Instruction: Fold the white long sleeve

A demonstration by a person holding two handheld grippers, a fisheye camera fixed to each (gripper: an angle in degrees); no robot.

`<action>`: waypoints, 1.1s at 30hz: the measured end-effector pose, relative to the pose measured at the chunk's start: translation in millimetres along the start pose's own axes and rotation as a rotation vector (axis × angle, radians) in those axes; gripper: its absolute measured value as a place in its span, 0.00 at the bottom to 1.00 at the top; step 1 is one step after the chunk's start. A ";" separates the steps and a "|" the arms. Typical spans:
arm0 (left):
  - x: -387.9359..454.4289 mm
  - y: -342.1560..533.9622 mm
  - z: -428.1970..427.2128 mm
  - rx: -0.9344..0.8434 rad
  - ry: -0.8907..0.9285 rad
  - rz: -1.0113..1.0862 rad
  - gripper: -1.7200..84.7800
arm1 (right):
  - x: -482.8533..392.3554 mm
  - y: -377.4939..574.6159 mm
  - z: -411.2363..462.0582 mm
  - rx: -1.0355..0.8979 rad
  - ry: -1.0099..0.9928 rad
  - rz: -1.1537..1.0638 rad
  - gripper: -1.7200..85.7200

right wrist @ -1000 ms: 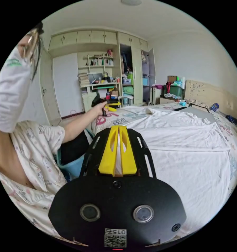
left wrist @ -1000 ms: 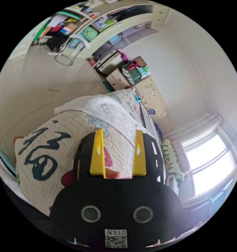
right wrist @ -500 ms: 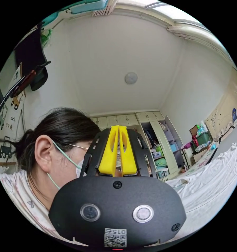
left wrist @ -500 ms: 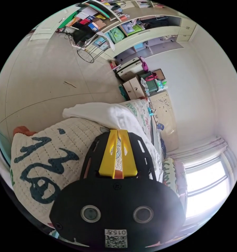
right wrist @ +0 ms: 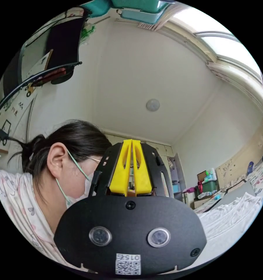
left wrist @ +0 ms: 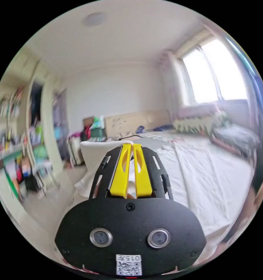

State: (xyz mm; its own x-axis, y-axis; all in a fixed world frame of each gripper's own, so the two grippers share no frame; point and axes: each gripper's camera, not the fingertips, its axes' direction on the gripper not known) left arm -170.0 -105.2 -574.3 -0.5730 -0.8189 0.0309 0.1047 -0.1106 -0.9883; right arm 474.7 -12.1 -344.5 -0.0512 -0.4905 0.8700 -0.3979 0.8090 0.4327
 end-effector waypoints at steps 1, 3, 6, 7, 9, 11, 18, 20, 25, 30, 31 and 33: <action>93.6 -24.5 9.0 -0.038 0.078 0.293 0.02 | 1.0 8.4 9.5 -0.065 0.078 -0.029 0.02; 193.6 -32.5 24.7 -0.100 0.184 0.545 0.03 | 8.1 21.0 27.2 -0.200 0.183 -0.057 0.02; 263.3 -25.0 43.3 -0.145 0.249 0.724 0.03 | 33.1 41.0 68.2 -0.508 0.318 -0.075 0.03; 268.9 -23.6 48.6 -0.144 0.231 0.741 0.03 | 46.0 49.3 88.3 -0.643 0.351 -0.077 0.04; 266.8 -21.5 53.7 -0.135 0.226 0.752 0.04 | 66.6 62.9 122.0 -0.833 0.391 -0.065 0.07; 253.9 -19.9 58.9 -0.142 0.253 0.734 0.04 | 92.4 83.6 170.4 -1.025 0.450 -0.088 0.11; 118.8 2.4 41.2 -0.112 0.309 0.544 0.11 | 163.7 116.8 320.4 -1.218 0.336 -0.005 0.12; 33.4 28.8 47.0 -0.091 0.233 0.409 0.11 | 181.3 138.6 384.6 -1.295 0.342 -0.047 0.12; -118.2 102.2 177.0 -0.332 0.182 0.343 0.13 | 230.4 201.1 510.4 -1.465 0.242 -0.042 0.14; -251.1 237.1 278.7 -0.434 0.359 0.119 0.14 | 296.8 227.8 576.9 -1.479 0.272 0.160 0.15; -269.6 260.4 272.0 -0.418 0.364 0.135 0.13 | 304.8 230.7 587.1 -1.497 0.297 0.170 0.15; -296.8 298.8 265.8 -0.411 0.325 0.151 0.12 | 312.3 237.9 602.7 -1.535 0.319 0.167 0.16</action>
State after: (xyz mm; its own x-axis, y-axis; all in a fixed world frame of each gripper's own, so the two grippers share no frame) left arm 247.5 -44.9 -839.1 -0.8050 -0.5849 -0.0991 -0.0836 0.2772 -0.9572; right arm -188.0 -168.1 -112.5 0.2686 -0.4399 0.8570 0.8735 0.4862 -0.0242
